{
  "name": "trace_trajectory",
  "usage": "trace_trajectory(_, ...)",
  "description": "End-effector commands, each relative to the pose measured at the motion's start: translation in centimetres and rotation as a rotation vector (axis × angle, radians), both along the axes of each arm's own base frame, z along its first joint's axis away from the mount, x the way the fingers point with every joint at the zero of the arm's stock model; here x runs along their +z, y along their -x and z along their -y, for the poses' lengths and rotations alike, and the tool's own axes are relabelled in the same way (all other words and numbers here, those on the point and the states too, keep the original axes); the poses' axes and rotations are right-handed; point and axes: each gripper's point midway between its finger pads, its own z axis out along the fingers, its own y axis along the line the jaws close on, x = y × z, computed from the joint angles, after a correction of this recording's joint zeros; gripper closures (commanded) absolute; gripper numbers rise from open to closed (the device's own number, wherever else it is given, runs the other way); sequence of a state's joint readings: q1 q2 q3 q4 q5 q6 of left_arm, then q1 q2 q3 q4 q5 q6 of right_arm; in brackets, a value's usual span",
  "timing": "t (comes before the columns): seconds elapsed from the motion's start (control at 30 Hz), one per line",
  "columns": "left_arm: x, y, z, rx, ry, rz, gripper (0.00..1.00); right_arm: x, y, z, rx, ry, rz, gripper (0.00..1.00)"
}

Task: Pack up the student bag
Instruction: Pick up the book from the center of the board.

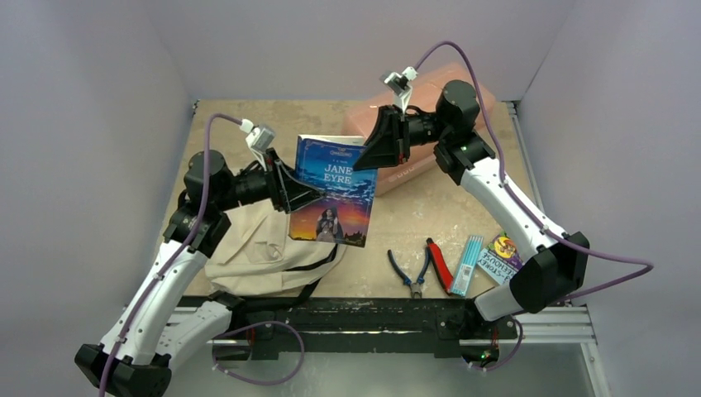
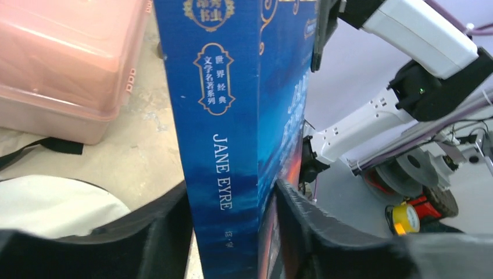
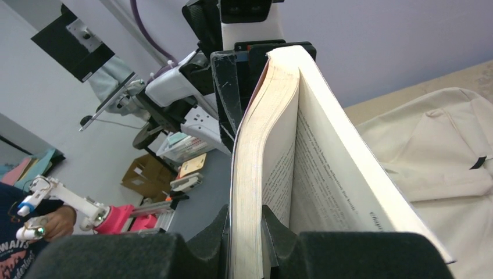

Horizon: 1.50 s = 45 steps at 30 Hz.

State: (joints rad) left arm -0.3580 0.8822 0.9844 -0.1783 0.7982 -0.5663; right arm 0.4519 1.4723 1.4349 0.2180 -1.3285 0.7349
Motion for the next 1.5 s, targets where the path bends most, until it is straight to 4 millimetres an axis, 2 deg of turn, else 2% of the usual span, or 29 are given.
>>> trace_trajectory(0.0, 2.3, 2.8, 0.5, -0.144, 0.057, 0.105, 0.6, 2.6, 1.3, 0.4, 0.017, -0.072, 0.172, 1.0)
trace_trajectory(0.07, 2.0, 3.1, 0.3, -0.147, 0.042, 0.106, 0.7, 1.7, 0.8, 0.3, 0.012, -0.048, 0.176, 1.0)
trace_trajectory(0.1, 1.7, 3.1, 0.2, -0.143, 0.031, 0.109, 0.75, 0.9, 0.3, 0.1, -0.005, -0.026, 0.17, 0.97)
trace_trajectory(0.17, 1.1, 2.7, 0.0, -0.113, 0.0, 0.118, 0.86, -0.7, -0.7, 0.0, -0.052, 0.034, 0.17, 0.81)
trace_trajectory(0.2, 0.7, 2.5, -0.2, -0.091, -0.018, 0.112, 0.9, -1.7, -1.4, 0.0, -0.088, 0.068, 0.17, 0.7)
trace_trajectory(0.27, 0.2, 2.2, -0.7, -0.055, -0.06, 0.118, 0.91, -3.8, -3.3, 0.2, -0.217, 0.169, 0.166, 0.51)
trace_trajectory(0.3, -0.2, 2.0, -1.0, -0.032, -0.084, 0.118, 0.92, -5.4, -4.9, 0.8, -0.313, 0.25, 0.187, 0.42)
trace_trajectory(0.37, -1.2, 1.2, -1.7, 0.021, -0.135, 0.125, 0.96, -7.2, -6.9, 1.8, -0.453, 0.364, 0.208, 0.25)
trace_trajectory(0.43, -2.2, 0.6, -2.2, 0.054, -0.19, 0.112, 1.0, -7.8, -8.5, 2.6, -0.579, 0.445, 0.261, 0.07)
trace_trajectory(0.47, -2.5, 0.7, -2.2, 0.041, -0.209, 0.108, 1.0, -7.6, -8.6, 2.5, -0.599, 0.456, 0.296, 0.02)
trace_trajectory(0.63, -4.1, 2.7, -1.0, -0.102, -0.286, 0.108, 1.0, -4.9, -6.1, -0.1, -0.504, 0.348, 0.473, 0.01)
trace_trajectory(0.77, -5.3, 5.4, 0.4, -0.243, -0.341, 0.171, 1.0, -3.5, -1.7, -2.1, -0.269, 0.206, 0.496, 0.01)
trace_trajectory(0.9, -5.8, 6.0, 0.5, -0.284, -0.341, 0.198, 1.0, -3.6, 3.9, -2.9, 0.034, 0.082, 0.447, 0.01)
trace_trajectory(0.97, -5.5, 6.5, 0.7, -0.316, -0.326, 0.222, 1.0, -4.2, 5.4, -3.1, 0.103, 0.062, 0.426, 0.01)
trace_trajectory(1.07, -5.1, 6.9, 1.1, -0.348, -0.3, 0.231, 1.0, -5.4, 6.4, -3.3, 0.144, 0.071, 0.398, 0.01)
trace_trajectory(1.27, -4.2, 7.7, 1.5, -0.415, -0.26, 0.246, 1.0, -8.3, 6.3, -5.1, 0.128, 0.137, 0.358, 0.01)
trace_trajectory(1.37, -3.7, 7.7, 1.6, -0.411, -0.248, 0.268, 1.0, -9.5, 6.0, -5.2, 0.118, 0.176, 0.343, 0.01)
trace_trajectory(1.47, -3.2, 7.6, 1.4, -0.392, -0.256, 0.291, 1.0, -10.3, 6.6, -4.9, 0.144, 0.187, 0.311, 0.04)
